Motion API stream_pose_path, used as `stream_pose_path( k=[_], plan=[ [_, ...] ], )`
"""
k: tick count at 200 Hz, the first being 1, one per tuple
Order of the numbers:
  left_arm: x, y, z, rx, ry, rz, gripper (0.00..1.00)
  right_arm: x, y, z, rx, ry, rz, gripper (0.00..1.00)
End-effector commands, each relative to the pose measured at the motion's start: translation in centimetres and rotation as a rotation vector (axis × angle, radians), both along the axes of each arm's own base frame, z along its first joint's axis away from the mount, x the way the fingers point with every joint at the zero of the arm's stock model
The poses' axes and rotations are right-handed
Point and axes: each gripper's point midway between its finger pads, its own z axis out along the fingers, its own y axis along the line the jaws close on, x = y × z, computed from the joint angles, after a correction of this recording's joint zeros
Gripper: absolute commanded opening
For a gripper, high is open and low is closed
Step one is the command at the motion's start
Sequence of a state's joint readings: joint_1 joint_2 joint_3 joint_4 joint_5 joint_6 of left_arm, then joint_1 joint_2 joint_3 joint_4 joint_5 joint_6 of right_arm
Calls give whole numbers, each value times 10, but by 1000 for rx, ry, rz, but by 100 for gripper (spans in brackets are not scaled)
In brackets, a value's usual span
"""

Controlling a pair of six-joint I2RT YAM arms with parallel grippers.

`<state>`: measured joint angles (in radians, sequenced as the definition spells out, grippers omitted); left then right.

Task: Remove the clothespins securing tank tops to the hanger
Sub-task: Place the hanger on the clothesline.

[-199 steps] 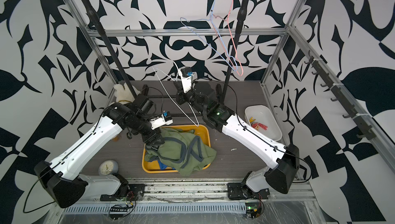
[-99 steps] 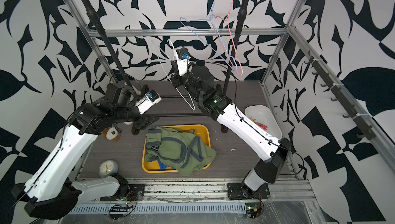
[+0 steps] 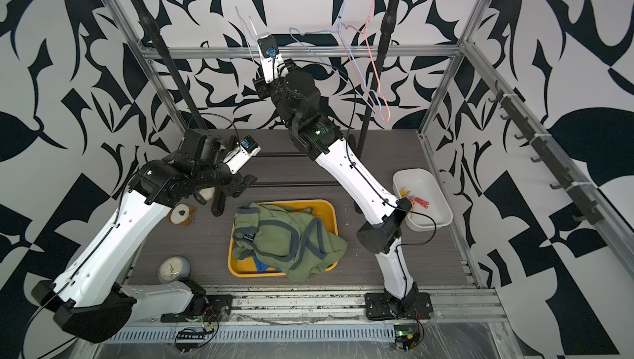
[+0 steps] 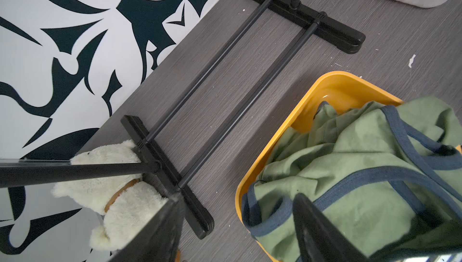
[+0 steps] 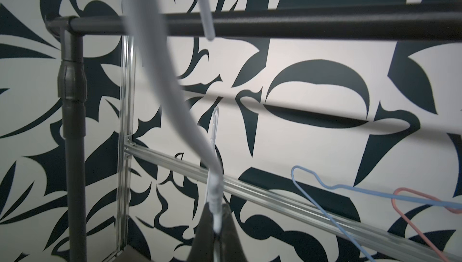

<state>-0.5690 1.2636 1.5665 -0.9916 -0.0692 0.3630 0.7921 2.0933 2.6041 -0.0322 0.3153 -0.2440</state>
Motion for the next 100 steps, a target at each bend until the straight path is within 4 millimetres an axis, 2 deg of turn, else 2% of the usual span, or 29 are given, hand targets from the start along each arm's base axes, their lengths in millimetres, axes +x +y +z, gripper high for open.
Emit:
stream_pose_path(
  k=[1, 29, 56, 100],
  plan=[
    [5, -7, -5, -15, 46, -4, 73, -15, -45, 55, 99, -115, -60, 0],
    [9, -10, -10, -17, 80, -4, 73, -4, -71, 65, 156, -131, -68, 0],
    [14, -11, -5, -28, 93, 3, 73, 0, -94, 76, 206, -155, -53, 0],
    [21, -12, -8, -39, 132, 9, 72, -2, -112, 92, 233, -213, -41, 0]
  ],
)
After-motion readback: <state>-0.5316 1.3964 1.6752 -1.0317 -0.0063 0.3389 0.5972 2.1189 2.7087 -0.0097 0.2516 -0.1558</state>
